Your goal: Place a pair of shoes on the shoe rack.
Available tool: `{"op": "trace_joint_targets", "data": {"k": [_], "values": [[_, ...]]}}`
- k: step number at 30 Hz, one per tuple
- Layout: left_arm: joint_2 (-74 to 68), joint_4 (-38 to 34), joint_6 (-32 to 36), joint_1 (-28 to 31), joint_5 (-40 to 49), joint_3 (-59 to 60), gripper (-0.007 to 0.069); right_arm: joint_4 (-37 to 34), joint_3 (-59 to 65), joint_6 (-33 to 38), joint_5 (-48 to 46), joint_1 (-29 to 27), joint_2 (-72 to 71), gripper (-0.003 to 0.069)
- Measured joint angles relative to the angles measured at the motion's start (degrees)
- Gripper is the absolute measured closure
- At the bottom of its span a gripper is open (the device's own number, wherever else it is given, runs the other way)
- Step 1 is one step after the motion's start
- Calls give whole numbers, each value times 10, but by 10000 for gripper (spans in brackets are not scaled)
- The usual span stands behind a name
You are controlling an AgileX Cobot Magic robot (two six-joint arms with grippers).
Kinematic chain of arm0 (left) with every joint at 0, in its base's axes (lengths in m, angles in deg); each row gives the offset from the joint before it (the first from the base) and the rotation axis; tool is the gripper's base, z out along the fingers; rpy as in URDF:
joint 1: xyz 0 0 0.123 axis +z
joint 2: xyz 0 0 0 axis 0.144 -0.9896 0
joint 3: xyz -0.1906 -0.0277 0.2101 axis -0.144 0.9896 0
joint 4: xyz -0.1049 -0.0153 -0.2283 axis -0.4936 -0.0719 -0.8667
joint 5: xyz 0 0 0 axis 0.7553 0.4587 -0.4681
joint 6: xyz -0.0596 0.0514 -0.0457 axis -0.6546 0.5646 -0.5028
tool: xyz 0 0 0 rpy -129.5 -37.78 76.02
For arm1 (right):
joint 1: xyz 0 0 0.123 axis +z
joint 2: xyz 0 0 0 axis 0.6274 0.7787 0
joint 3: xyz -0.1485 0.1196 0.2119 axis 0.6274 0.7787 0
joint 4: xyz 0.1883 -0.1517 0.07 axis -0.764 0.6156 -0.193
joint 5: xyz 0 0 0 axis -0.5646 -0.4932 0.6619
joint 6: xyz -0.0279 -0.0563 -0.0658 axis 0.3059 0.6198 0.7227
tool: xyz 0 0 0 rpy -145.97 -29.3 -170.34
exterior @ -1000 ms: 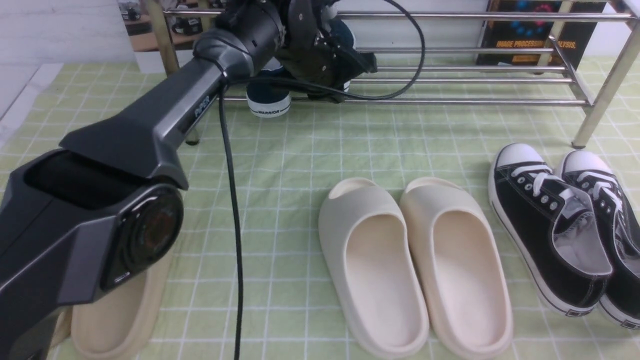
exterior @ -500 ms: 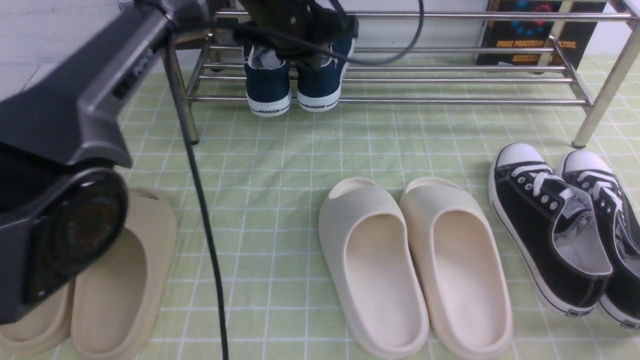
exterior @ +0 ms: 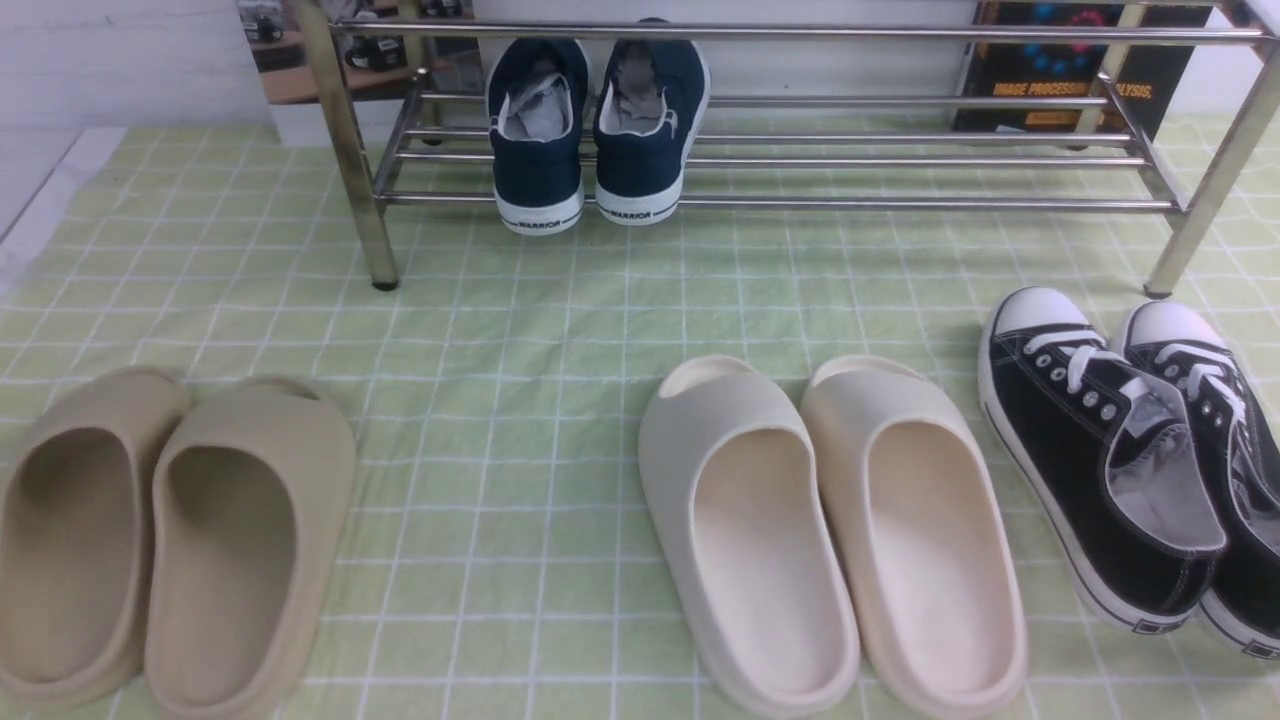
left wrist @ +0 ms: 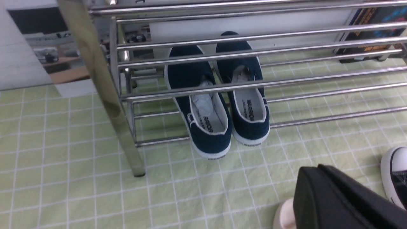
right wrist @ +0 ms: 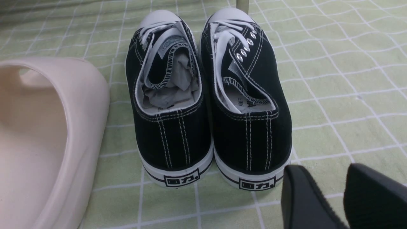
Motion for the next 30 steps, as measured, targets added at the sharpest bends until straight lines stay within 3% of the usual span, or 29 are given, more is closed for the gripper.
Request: {"op": "trace_joint_targets", "data": {"k": [9, 14, 20, 30], "values": [[238, 11, -14, 0, -2, 307, 638, 0, 0, 0, 0, 0, 0, 419], [406, 54, -69, 0, -13, 487, 638, 0, 0, 0, 0, 0, 0, 419], [537, 58, -126, 0, -17, 610, 638, 0, 0, 0, 0, 0, 0, 419], [648, 31, -137, 0, 0, 712, 638, 0, 0, 0, 0, 0, 0, 419]]}}
